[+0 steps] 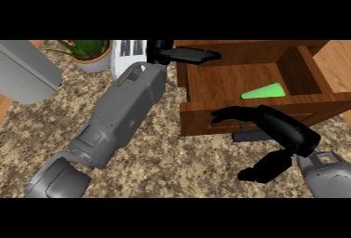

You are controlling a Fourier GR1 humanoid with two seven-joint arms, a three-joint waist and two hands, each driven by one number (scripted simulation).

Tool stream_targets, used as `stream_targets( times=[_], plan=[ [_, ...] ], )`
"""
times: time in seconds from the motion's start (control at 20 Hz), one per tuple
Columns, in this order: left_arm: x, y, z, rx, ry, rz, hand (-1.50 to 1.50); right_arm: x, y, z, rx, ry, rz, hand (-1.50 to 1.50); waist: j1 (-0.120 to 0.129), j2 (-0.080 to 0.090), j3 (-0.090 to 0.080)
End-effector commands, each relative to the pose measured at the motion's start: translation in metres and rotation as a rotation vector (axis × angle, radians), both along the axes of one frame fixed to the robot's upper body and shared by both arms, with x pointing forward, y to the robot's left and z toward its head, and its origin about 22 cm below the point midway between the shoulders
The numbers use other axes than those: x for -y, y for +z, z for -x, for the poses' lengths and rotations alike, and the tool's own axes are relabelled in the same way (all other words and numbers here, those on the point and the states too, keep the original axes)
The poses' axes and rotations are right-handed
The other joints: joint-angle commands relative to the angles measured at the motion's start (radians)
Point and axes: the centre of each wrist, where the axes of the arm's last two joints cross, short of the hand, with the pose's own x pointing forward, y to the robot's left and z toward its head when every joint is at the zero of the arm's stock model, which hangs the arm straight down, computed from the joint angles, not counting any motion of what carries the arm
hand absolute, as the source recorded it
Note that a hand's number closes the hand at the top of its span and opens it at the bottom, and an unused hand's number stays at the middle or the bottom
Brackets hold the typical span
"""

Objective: Pick up the cup, place it into the drawer and close the drawer

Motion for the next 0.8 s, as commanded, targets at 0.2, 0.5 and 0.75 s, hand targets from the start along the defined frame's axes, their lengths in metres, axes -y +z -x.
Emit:
stream_targets(
  times=[0.2, 0.5, 0.75],
  plan=[
    [-0.026, -0.015, 0.001, 0.022, -0.016, 0.072, -1.5, -0.011, -0.079, -0.025, -0.063, -0.076, 0.219, -1.5, 0.093, -0.008, 0.0],
    [-0.035, -0.031, 0.01, 0.023, -0.014, 0.108, -1.5, 0.005, -0.135, -0.053, -0.1, -0.113, 0.333, 1.5, 0.143, -0.006, 0.002],
    [-0.054, -0.044, 0.016, -0.002, -0.026, 0.119, -1.5, 0.042, -0.128, -0.084, -0.008, -0.188, 0.209, 1.5, 0.161, -0.004, 0.003]
  ],
)
